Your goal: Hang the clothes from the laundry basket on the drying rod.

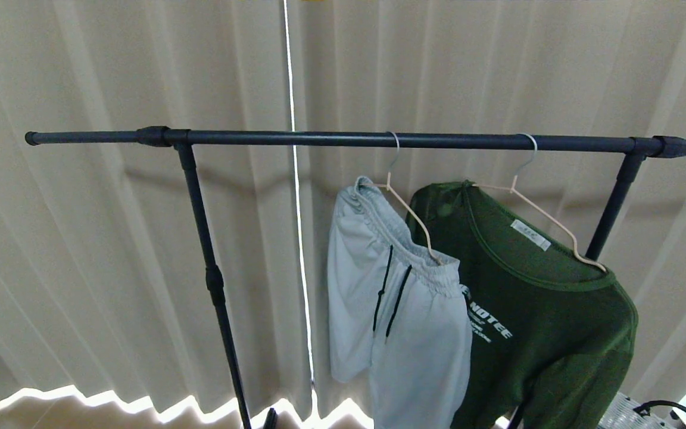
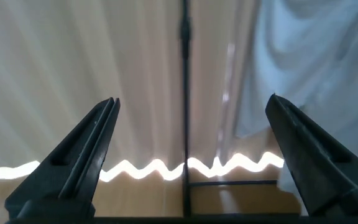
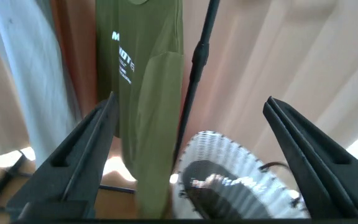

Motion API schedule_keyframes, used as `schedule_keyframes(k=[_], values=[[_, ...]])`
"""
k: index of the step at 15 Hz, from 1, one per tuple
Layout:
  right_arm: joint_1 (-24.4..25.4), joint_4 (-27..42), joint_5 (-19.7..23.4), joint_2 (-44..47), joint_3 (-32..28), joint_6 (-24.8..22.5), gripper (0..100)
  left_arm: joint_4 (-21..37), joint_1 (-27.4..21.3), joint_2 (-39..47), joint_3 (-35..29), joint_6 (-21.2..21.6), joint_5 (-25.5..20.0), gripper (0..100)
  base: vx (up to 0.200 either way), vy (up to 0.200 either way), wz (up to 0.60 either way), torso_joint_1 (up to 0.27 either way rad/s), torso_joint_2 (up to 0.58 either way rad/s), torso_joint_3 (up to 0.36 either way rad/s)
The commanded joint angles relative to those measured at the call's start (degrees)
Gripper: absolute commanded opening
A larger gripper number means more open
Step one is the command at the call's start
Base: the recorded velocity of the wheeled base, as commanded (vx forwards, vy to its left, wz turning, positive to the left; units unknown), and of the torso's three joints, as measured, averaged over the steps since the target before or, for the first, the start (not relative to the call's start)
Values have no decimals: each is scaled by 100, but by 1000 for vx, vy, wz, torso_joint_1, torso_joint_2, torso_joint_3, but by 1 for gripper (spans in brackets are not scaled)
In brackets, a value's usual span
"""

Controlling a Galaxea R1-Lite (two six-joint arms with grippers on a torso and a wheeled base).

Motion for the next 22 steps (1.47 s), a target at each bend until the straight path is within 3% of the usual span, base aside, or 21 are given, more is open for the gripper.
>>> schedule_keyframes(k=[1,7,10,22], values=[[2,-3,-2,-4,115,1,100,-5,-69,-148,1,3,-2,100,0,0,0,0,0,0],[-7,-20,7,4,115,299,100,-5,-25,-315,1,-436,306,100,0,0,0,0,0,0],[2,-29,-2,-4,106,405,100,-5,-16,-315,9,-445,570,100,0,0,0,0,0,0],[-7,-38,112,-4,115,387,100,-5,-16,-315,9,-463,587,100,0,0,0,0,0,0]])
